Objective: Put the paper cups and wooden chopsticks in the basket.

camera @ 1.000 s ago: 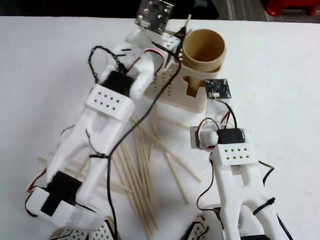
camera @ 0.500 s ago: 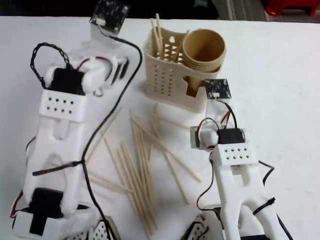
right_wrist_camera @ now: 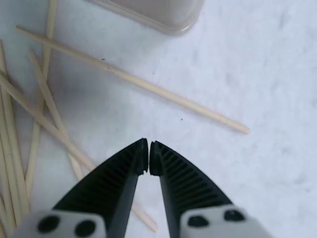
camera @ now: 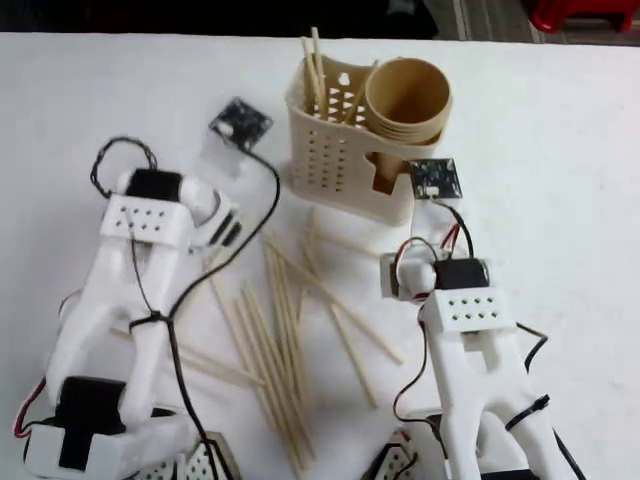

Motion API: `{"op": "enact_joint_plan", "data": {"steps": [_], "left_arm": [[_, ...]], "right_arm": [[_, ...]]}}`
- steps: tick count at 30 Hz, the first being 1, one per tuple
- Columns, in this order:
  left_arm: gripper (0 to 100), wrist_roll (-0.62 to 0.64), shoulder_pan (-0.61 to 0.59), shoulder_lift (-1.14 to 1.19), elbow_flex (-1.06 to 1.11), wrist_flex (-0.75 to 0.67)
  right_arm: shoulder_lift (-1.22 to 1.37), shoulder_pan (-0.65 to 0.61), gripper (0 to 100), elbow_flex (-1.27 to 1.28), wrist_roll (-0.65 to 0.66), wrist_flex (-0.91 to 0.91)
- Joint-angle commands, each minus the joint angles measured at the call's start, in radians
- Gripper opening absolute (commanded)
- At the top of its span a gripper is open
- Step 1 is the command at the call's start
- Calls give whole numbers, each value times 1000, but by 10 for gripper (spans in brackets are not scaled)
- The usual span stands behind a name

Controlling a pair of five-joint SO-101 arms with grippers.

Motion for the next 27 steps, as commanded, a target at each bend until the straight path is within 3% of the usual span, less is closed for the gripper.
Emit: {"op": "enact_joint_plan", "data": {"steps": [1,6,15,19,22,27], "left_arm": [[177,-9,-25,-45,103,-130],[177,-11,-33,56,107,-150],[172,-11,-33,404,-95,-143],[86,-12,-33,492,-157,-140],[20,-12,-28,522,-199,-91],[22,-14,-31,489,-258,37]], "right_arm": [[-18,7,18,35,-6,-90],[-24,7,18,44,-6,-102],[-22,7,18,44,-6,-102],[-22,7,18,44,-6,-102],[-24,7,18,44,-6,-102],[-24,7,18,44,-6,-102]]}}
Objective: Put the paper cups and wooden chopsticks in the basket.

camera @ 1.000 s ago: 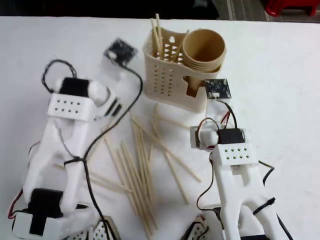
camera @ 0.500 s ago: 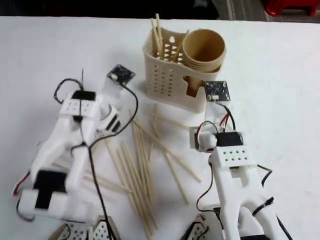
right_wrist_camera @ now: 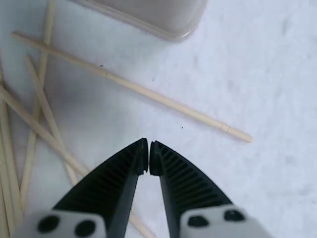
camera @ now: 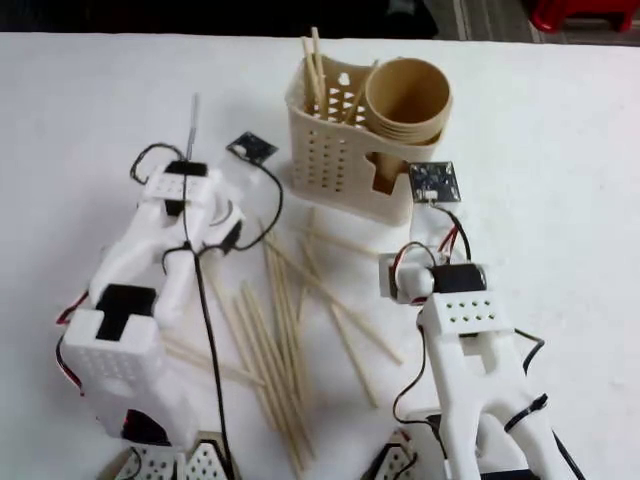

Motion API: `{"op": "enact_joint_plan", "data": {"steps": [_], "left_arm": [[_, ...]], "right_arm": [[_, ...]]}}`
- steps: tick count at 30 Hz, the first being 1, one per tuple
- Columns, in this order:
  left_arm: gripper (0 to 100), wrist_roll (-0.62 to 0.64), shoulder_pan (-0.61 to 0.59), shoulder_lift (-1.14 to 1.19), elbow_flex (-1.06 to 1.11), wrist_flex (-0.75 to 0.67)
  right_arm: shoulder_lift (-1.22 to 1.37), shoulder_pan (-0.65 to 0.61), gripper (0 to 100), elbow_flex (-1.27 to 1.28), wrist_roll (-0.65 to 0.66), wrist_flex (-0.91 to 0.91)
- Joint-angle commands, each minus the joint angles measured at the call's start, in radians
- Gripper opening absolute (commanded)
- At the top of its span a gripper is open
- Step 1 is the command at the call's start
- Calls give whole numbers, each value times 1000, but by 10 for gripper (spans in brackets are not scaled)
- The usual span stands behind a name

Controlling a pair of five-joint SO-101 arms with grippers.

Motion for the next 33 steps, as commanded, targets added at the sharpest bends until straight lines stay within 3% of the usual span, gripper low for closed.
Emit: {"op": "enact_joint_plan", "data": {"steps": [1,13,17,24,33], "left_arm": [[22,-12,-7,-59,-94,118],[22,2,-2,-415,-238,298],[22,92,1,-501,-324,287],[22,311,30,-541,-562,147],[22,362,255,-541,-697,-164]], "right_arm": [[-24,7,18,-5,-6,-16],[-21,7,18,-5,-6,-16],[-21,7,18,-5,-6,-16],[-21,7,18,-5,-6,-16],[-19,5,18,-5,-6,-16]]}}
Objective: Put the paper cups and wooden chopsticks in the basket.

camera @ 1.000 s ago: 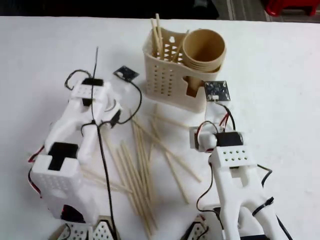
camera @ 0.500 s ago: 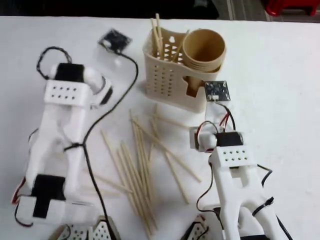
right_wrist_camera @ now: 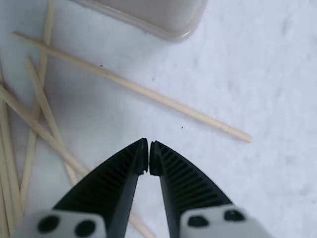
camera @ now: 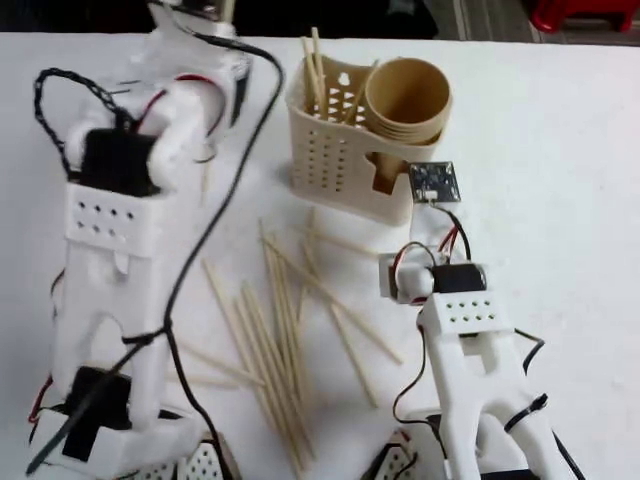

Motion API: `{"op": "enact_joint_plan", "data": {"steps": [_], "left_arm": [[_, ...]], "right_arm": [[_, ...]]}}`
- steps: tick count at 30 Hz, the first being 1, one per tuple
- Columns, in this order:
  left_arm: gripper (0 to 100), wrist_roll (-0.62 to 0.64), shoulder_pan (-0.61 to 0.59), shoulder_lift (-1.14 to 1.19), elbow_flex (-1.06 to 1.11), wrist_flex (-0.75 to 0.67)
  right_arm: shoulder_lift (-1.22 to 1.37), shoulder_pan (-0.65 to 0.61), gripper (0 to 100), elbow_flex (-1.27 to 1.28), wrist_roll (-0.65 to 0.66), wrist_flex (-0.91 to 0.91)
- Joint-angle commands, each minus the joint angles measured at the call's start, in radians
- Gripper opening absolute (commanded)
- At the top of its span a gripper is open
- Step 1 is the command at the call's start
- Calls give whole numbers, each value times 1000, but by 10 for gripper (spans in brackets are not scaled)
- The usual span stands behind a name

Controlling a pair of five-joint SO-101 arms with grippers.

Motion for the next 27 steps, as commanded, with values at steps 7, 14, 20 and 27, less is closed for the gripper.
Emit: {"op": "enact_joint_plan", "data": {"steps": [7,14,20,27], "left_arm": [[22,29,208,-48,-58,-404],[22,23,251,24,25,-569],[22,26,213,151,49,-667],[23,29,159,232,49,-663]], "right_arm": [[-19,5,18,-5,-6,-16],[-24,4,18,-5,-6,-16],[-22,5,18,-5,-6,-16],[-21,5,18,-5,-6,-16]]}}
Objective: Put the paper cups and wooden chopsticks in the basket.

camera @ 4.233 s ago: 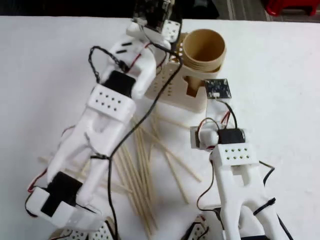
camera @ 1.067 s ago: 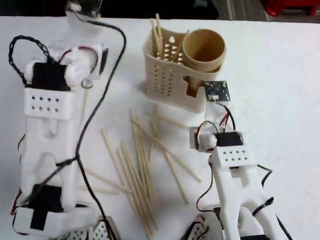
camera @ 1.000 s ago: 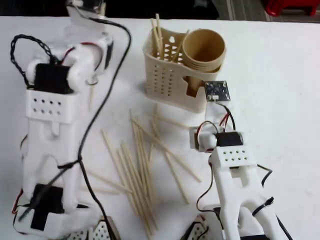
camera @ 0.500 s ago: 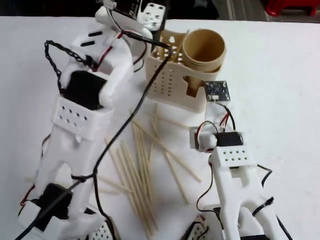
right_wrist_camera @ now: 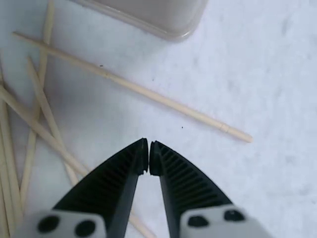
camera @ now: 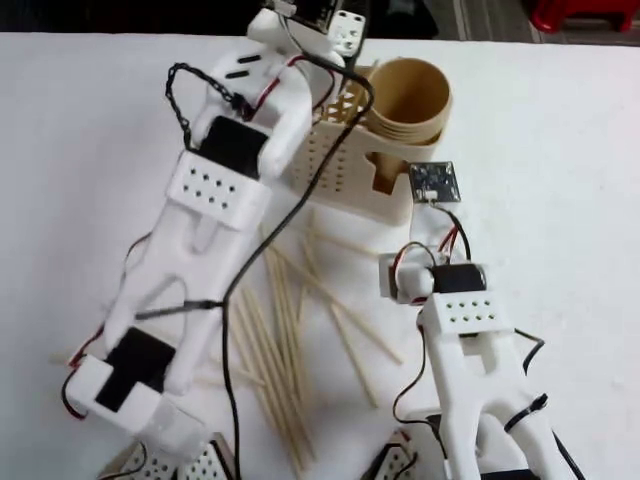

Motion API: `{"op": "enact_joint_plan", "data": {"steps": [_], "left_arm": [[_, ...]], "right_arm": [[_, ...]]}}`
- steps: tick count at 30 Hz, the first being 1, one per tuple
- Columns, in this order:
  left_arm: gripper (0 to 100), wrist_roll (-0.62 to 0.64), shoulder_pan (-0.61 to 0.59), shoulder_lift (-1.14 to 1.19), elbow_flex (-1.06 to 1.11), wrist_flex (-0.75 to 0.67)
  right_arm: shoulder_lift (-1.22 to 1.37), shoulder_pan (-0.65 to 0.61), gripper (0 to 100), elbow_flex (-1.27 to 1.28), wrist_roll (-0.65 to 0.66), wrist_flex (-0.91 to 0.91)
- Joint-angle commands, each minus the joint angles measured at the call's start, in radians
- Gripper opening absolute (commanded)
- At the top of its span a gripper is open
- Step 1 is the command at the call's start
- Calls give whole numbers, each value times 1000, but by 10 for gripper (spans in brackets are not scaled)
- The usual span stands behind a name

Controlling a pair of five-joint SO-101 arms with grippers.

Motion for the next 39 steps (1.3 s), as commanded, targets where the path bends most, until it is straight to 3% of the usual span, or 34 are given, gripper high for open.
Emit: {"op": "enact_joint_plan", "data": {"steps": [1,5,11,15,26,31,39], "left_arm": [[24,12,-47,13,-5,-17],[28,12,-61,10,-9,48],[145,12,-71,-44,-8,229],[146,8,-107,-108,-6,354],[150,0,-277,-223,-5,853],[150,-84,-325,-206,28,1079],[151,-138,-486,-205,213,1191]], "right_arm": [[-21,5,18,-5,-6,-16],[-19,5,18,-5,-6,-16],[-19,7,18,-5,-6,-16],[-19,7,18,-5,-6,-16],[-19,7,18,-3,-6,-16],[-19,5,18,-3,-6,-16],[-18,4,18,-3,-6,-16]]}}
